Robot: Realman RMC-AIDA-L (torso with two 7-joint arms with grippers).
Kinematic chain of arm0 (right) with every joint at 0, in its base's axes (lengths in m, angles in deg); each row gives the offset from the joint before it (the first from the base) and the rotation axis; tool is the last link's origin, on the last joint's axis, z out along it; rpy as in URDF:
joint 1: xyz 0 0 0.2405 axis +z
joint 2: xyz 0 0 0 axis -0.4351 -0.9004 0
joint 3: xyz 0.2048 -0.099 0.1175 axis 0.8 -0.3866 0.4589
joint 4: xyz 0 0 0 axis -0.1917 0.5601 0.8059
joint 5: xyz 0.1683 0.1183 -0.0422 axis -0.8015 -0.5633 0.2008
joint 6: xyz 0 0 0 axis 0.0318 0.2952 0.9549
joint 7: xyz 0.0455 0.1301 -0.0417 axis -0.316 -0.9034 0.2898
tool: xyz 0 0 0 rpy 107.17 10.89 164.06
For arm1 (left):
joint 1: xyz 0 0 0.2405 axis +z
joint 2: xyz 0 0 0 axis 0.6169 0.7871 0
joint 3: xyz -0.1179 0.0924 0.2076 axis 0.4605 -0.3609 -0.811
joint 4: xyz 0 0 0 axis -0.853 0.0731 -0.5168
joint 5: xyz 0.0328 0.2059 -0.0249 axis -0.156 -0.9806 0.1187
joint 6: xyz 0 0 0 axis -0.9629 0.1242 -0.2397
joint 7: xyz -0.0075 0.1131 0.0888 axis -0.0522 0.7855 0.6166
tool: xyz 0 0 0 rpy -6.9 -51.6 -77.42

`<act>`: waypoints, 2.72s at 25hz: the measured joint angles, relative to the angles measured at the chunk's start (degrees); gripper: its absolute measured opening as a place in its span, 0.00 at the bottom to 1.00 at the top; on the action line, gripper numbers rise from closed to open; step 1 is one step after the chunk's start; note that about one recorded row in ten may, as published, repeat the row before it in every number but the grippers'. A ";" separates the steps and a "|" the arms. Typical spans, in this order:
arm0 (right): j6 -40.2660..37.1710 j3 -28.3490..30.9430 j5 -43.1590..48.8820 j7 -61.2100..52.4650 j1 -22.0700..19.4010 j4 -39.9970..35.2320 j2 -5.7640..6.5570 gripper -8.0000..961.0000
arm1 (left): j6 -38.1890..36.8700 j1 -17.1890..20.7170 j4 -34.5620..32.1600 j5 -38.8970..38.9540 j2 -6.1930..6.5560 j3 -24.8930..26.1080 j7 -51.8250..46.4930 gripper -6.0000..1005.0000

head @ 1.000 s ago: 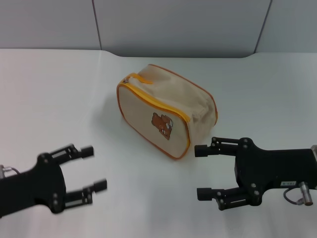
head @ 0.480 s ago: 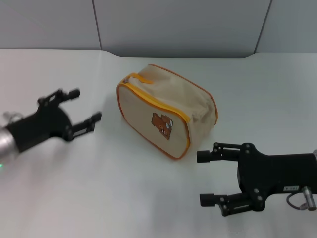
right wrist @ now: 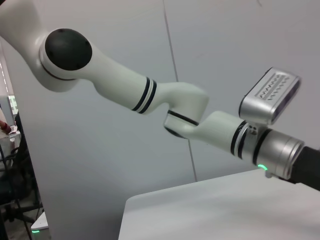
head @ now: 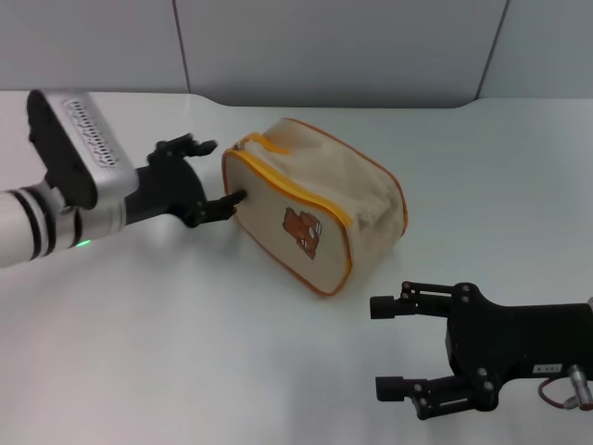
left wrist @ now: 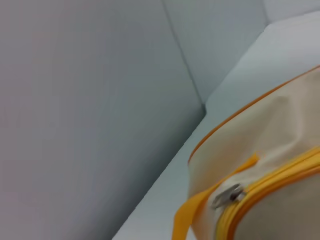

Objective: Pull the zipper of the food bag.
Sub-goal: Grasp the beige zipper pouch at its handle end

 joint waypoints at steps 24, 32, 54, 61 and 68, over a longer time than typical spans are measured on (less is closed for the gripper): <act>0.10 0.33 -0.01 -0.07 -0.16 0.15 0.00 0.88 | -16.65 8.17 -1.20 0.52 0.33 -4.66 -2.98 0.59; 0.06 0.01 -0.01 -0.15 -0.15 0.16 -0.06 0.88 | -11.94 6.89 5.22 8.50 0.12 -4.02 -2.87 0.57; 0.07 0.03 -0.01 -0.15 -0.50 0.16 -0.09 0.88 | -12.34 6.08 12.75 13.86 -0.08 -2.20 -2.18 0.31; -0.87 0.41 -0.12 -0.14 -0.61 0.13 -0.09 0.88 | -13.82 6.59 12.90 14.15 -0.13 -1.85 -1.11 0.24; -1.35 1.33 -0.61 0.39 -0.97 -0.12 -0.12 0.88 | -14.98 6.75 14.92 16.69 -0.18 -1.25 4.13 0.10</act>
